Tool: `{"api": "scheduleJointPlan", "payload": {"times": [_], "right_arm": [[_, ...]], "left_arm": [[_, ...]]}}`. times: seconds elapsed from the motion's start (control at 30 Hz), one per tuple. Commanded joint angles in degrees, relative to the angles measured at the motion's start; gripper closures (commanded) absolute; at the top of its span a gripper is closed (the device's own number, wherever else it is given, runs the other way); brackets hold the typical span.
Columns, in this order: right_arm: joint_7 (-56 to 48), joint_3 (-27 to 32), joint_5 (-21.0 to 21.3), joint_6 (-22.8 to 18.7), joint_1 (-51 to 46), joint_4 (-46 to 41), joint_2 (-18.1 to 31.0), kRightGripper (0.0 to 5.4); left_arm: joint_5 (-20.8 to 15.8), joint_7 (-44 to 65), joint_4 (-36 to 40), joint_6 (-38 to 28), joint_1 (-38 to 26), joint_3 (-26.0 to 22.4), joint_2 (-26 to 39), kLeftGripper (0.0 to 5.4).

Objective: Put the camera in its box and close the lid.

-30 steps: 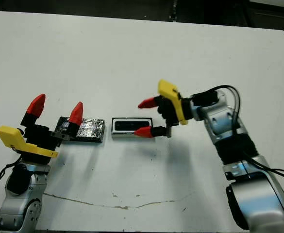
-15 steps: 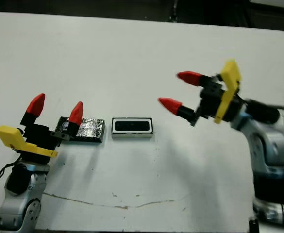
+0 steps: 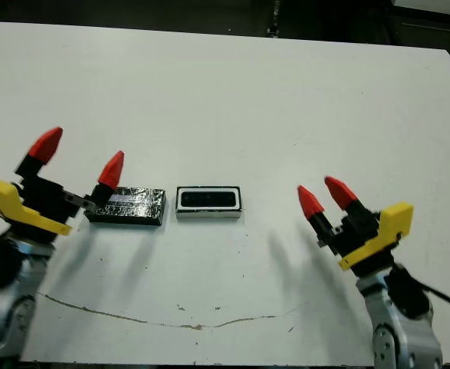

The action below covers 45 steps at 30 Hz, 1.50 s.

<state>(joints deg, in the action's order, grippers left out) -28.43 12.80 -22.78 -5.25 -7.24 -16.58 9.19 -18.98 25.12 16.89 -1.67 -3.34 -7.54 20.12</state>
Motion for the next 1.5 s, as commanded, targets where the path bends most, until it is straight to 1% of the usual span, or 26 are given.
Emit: {"api": "scheduleJointPlan", "payload": {"times": [0.03,0.1,0.13,0.2,0.23,0.3,0.37,0.47,0.53,0.63,0.67,0.77,0.9,1.0,1.07,1.13,1.23,1.4,1.5], "right_arm": [[1.92,0.28,0.32,1.99,-0.03,1.95,-0.61,3.42],[2.27,0.06,0.16,2.81,0.29,2.59,-0.73,3.75],[2.44,-0.06,0.01,3.00,0.45,2.77,-0.81,3.90],[2.99,-0.18,-0.59,2.92,0.73,2.87,-1.10,4.16],[3.23,-0.24,-0.70,2.93,0.81,2.86,-1.17,4.34],[3.85,-0.28,-1.05,2.61,0.91,2.52,-1.33,4.62],[4.00,-0.28,-1.47,2.42,1.11,2.38,-1.16,4.96],[4.47,-0.34,-1.93,1.90,1.16,1.95,-0.95,5.38],[4.68,-0.39,-2.00,2.01,1.21,1.90,-0.90,5.38],[4.64,-0.33,-2.99,1.45,1.38,1.95,-0.84,5.38],[4.80,-0.38,-3.03,1.36,1.37,1.87,-0.82,5.38],[5.09,-0.60,-2.87,1.42,1.29,1.69,-0.71,5.38],[5.62,-0.89,-2.46,1.40,1.08,1.45,-0.55,5.38],[5.42,-1.11,-2.24,1.72,0.96,1.52,-0.25,5.38],[5.41,-1.28,-1.77,2.21,0.89,1.66,-0.17,5.38],[5.42,-1.35,-1.54,2.37,0.79,1.78,-0.15,5.38],[5.18,-1.36,-1.96,2.11,0.79,1.97,-0.03,5.38],[5.35,-1.54,-1.72,2.05,0.53,1.59,0.16,5.38],[5.21,-1.63,-2.54,1.41,0.42,1.43,0.03,5.38]], "left_arm": [[-2.34,7.60,-1.22,4.75,-4.06,-1.61,8.36,0.00],[-3.41,12.84,-2.29,8.01,-7.06,-1.53,13.53,0.00],[-3.84,16.53,-3.97,8.64,-9.21,-1.03,16.02,0.00],[-3.84,26.35,-10.50,7.81,-15.58,1.36,20.45,0.00],[-3.70,30.06,-13.33,7.24,-18.12,2.37,21.60,0.00],[-3.71,36.63,-19.10,6.91,-23.05,4.40,22.57,0.00],[-2.95,41.90,-23.70,6.56,-26.98,6.54,23.05,0.00],[-2.79,49.48,-30.68,5.35,-31.67,9.20,21.86,0.00],[-2.01,52.65,-33.22,6.25,-34.00,11.03,21.54,0.00],[-1.43,57.40,-35.03,10.11,-36.60,14.02,21.76,0.00],[-1.16,59.35,-36.53,10.03,-37.42,14.90,21.44,0.00],[0.60,63.31,-41.11,6.30,-39.06,16.50,20.10,0.00],[1.96,66.78,-45.53,4.63,-40.51,17.68,18.76,0.00],[1.96,67.38,-46.15,3.52,-40.19,18.16,18.49,0.00],[0.66,67.38,-46.45,2.13,-39.76,19.13,18.60,0.00],[0.23,67.38,-46.47,1.26,-39.18,19.86,18.74,0.00],[0.78,67.38,-46.09,1.93,-38.67,20.80,19.32,0.00],[1.30,67.38,-46.52,2.26,-37.15,20.01,19.10,0.00],[2.11,67.38,-47.64,0.61,-36.69,19.88,18.68,0.00]]}}
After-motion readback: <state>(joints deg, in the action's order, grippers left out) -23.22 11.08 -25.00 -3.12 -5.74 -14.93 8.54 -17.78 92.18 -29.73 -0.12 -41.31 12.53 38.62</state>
